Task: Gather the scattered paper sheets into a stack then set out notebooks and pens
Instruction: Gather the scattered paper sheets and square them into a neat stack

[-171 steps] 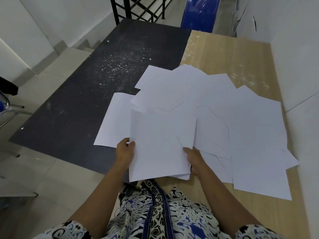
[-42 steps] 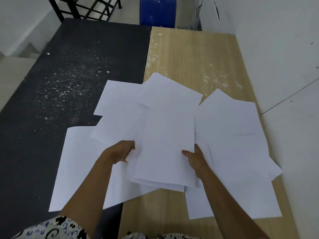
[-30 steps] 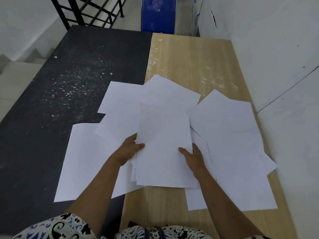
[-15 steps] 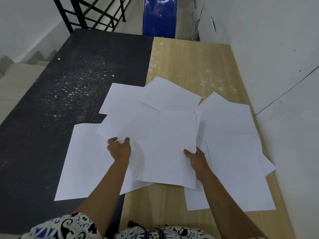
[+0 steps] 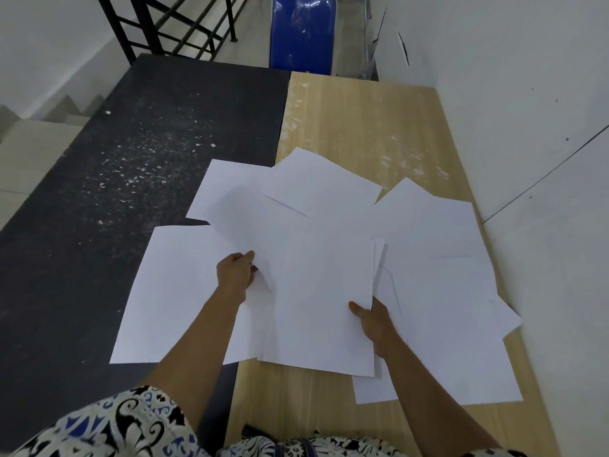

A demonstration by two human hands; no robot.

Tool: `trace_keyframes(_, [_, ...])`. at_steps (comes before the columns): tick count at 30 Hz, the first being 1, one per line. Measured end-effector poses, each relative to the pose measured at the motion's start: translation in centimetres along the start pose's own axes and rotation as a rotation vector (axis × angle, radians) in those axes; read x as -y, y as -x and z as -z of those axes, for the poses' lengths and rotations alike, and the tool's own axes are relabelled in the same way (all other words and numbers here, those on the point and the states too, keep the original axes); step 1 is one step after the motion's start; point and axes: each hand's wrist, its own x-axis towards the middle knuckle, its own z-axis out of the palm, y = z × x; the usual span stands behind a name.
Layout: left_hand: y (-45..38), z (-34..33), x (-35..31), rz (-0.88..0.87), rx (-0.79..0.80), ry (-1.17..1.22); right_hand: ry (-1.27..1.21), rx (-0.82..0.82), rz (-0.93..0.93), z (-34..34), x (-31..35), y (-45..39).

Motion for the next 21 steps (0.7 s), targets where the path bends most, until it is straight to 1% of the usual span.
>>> trace_keyframes(1, [0.5, 0.0, 0.3, -0.015, 0.039, -0.032, -0.002, -0.005, -0.001, 0.0, 0.0, 0.0])
trace_keyframes(2, [0.6, 0.0, 0.7, -0.047, 0.046, -0.081, -0.01, -0.007, 0.001, -0.1, -0.1, -0.1])
trace_keyframes(4, [0.6, 0.5, 1.3, -0.084, -0.002, -0.178, -0.016, -0.012, 0.003, -0.1, -0.1, -0.1])
trace_keyframes(6, [0.5, 1.1, 1.7, -0.096, -0.034, -0.179, -0.023, -0.011, 0.012, -0.1, -0.2, 0.0])
trace_keyframes(8, [0.5, 1.7, 1.6, -0.092, -0.024, -0.133, -0.047, -0.009, 0.023, -0.2, -0.2, 0.2])
trace_keyframes(10, [0.4, 2.3, 1.4, -0.106, -0.032, -0.136, -0.075, -0.009, 0.034, -0.3, -0.2, 0.3])
trace_keyframes(15, [0.5, 4.1, 1.3, -0.139, -0.141, -0.198, -0.107, -0.011, 0.05, -1.1, 0.0, 0.7])
trace_keyframes(17, [0.6, 4.5, 1.5, -0.201, -0.167, -0.164, -0.109, -0.012, 0.069, -1.4, 0.3, 0.8])
trace_keyframes(21, [0.8, 4.9, 1.4, -0.436, -0.278, -0.233, -0.14, -0.001, 0.121, -1.8, 1.5, 1.1])
